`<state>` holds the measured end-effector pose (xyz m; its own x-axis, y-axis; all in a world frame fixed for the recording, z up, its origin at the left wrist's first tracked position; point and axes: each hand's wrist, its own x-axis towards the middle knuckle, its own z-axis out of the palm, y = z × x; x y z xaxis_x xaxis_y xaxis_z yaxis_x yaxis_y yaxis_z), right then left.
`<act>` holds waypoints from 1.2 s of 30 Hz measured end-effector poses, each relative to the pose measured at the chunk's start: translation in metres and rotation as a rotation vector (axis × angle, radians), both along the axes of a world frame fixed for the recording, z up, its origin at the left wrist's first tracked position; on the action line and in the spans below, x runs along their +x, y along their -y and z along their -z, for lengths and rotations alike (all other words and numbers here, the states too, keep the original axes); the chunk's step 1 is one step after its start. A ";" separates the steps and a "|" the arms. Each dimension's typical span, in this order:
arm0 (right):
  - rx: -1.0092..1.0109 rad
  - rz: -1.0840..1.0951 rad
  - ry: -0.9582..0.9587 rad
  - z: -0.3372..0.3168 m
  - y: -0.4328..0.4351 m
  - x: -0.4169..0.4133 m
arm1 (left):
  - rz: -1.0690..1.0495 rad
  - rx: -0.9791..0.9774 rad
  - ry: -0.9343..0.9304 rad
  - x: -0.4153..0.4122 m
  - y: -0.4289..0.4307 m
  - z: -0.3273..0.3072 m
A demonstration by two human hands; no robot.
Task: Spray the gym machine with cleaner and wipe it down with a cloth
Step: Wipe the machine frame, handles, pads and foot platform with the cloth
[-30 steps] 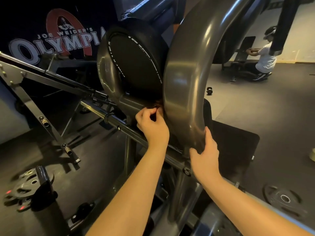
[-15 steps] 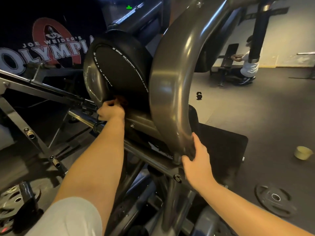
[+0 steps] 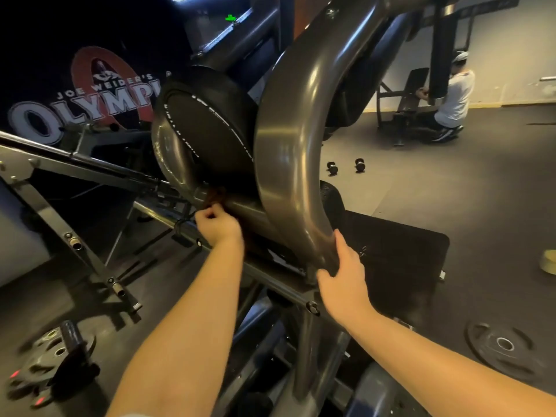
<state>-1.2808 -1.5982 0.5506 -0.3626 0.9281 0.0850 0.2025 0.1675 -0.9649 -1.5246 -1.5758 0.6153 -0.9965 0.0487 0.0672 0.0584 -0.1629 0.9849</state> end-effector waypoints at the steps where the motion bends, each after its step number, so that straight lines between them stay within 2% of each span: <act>1: 0.004 0.002 0.000 0.000 0.001 0.000 | 0.009 -0.018 -0.061 0.010 0.003 0.008; 3: 0.015 -0.002 0.001 -0.001 0.002 0.000 | 0.039 -0.044 -0.134 0.033 0.010 0.018; 8: 0.014 0.001 0.004 0.003 0.001 0.000 | 0.127 -0.021 -0.126 0.091 0.027 0.033; 13: 0.012 0.015 -0.004 0.008 -0.002 -0.003 | 0.289 -0.027 -0.010 0.138 0.044 0.050; 19: -0.002 -0.006 -0.004 0.009 -0.005 -0.001 | 0.234 0.073 0.266 0.076 0.030 0.031; 22: 0.003 -0.013 0.012 0.009 -0.006 0.000 | 0.245 0.090 0.331 0.050 0.023 0.029; 29: 0.017 -0.019 0.022 0.005 -0.003 0.000 | 0.485 0.025 0.182 0.092 0.042 0.066; 32: -0.033 -0.053 0.011 -0.002 -0.007 0.011 | 0.615 -0.086 0.053 0.105 0.069 0.070; 36: -0.110 0.008 -0.034 -0.005 0.002 0.035 | 0.708 -0.239 0.034 0.125 0.106 0.083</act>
<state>-1.2458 -1.6001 0.5560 -0.3542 0.9352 -0.0055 0.1706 0.0588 -0.9836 -1.3999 -1.6816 0.5326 -0.7224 0.6892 -0.0559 -0.0118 0.0686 0.9976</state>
